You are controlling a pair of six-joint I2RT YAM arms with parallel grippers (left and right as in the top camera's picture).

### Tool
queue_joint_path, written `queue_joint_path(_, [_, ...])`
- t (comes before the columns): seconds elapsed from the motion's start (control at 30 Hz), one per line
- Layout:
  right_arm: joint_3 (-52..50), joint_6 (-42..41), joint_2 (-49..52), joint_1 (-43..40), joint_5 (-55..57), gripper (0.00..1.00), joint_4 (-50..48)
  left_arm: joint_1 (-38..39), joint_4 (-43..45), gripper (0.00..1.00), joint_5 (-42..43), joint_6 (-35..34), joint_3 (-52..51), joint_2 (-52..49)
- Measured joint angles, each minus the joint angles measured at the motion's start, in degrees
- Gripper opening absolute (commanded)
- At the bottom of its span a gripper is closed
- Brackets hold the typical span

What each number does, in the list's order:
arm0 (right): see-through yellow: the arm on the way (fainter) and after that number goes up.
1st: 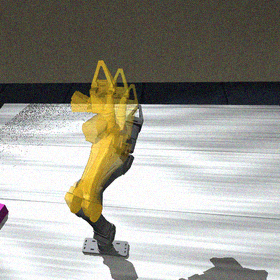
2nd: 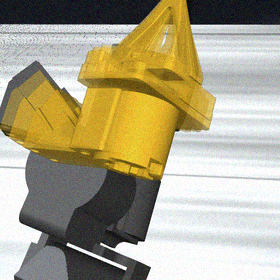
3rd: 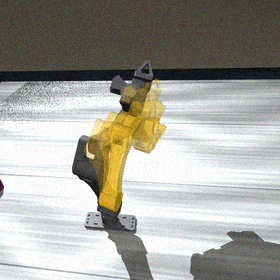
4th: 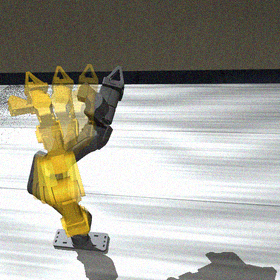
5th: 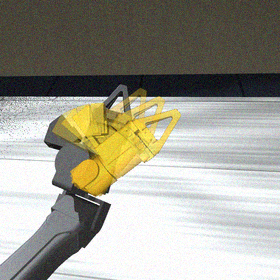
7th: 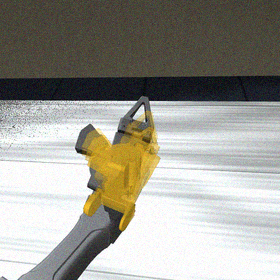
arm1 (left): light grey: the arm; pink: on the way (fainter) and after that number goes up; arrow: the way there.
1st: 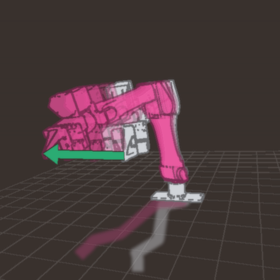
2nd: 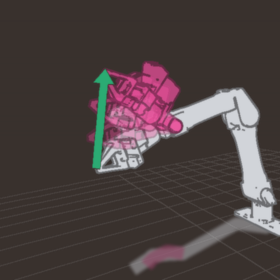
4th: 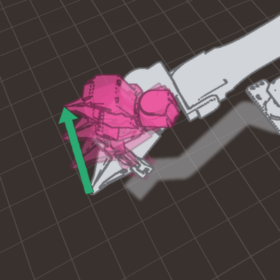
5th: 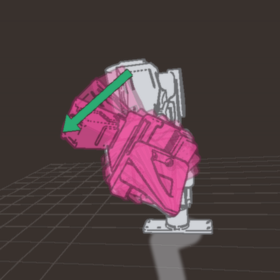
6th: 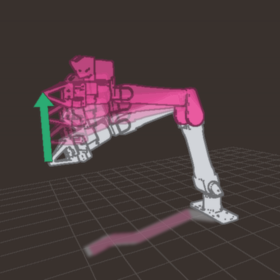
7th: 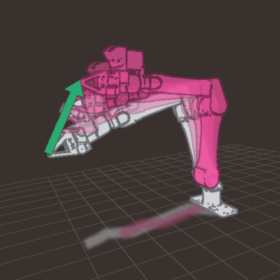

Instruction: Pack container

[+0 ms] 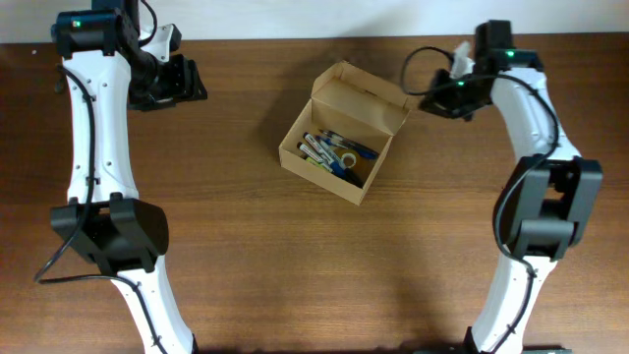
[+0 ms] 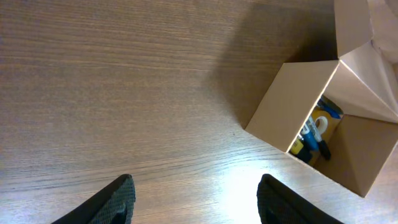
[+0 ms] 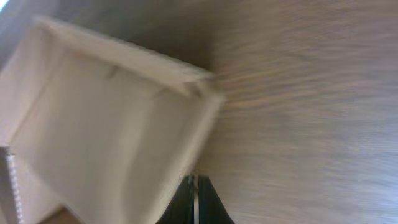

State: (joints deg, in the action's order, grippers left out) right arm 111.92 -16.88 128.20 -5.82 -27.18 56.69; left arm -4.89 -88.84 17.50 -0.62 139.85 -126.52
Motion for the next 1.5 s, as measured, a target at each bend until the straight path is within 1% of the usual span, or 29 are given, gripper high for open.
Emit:
queue_joint_path(0.1, [0.0, 0.8, 0.0, -2.8, 1.1, 0.04, 3.1, 0.0, 0.0, 0.64, -0.1, 0.3, 0.0, 0.0])
queue_joint_path(0.27, [-0.5, 2.5, 0.0, -4.0, 1.9, 0.04, 5.7, 0.0, 0.3, 0.64, -0.1, 0.4, 0.0, 0.0])
queue_joint_path(0.4, [-1.7, 3.4, 0.0, -1.7, 2.1, 0.04, 5.4, 0.0, 0.4, 0.64, -0.2, 0.5, 0.0, 0.0])
queue_joint_path(0.73, [-1.9, 3.8, 0.3, 7.0, 2.3, 0.04, -0.5, 0.0, 0.4, 0.64, -0.2, 0.5, 0.0, 0.0])
queue_joint_path(0.9, [-1.9, 4.0, 1.7, 9.3, 2.3, 0.04, -2.3, 0.0, 0.4, 0.64, -0.2, 0.5, 0.0, 0.0])
queue_joint_path(1.07, [-2.0, 7.8, 1.9, 9.8, -0.6, 0.04, -4.6, 0.0, 0.4, 0.64, -0.2, 0.5, 0.0, 0.0])
queue_joint_path(1.2, [-2.0, 11.1, 1.9, 10.4, -3.0, 0.04, -4.6, 0.0, 0.5, 0.64, -0.2, 0.5, 0.0, 0.0])
queue_joint_path(1.4, [-2.0, 14.3, 1.9, 12.6, -3.4, 0.04, -4.0, 0.0, 2.1, 0.65, -0.2, 0.4, 0.0, 0.0])
queue_joint_path(1.47, [-2.0, 13.8, 1.9, 12.8, -2.4, 0.04, -4.0, 0.0, 3.1, 0.63, -0.1, 0.4, 0.0, 0.0])
queue_joint_path(1.5, [-2.0, 13.6, 1.9, 12.7, -2.0, 0.04, -3.9, 0.0, 3.4, 0.57, 0.0, 0.2, 0.0, 0.0])
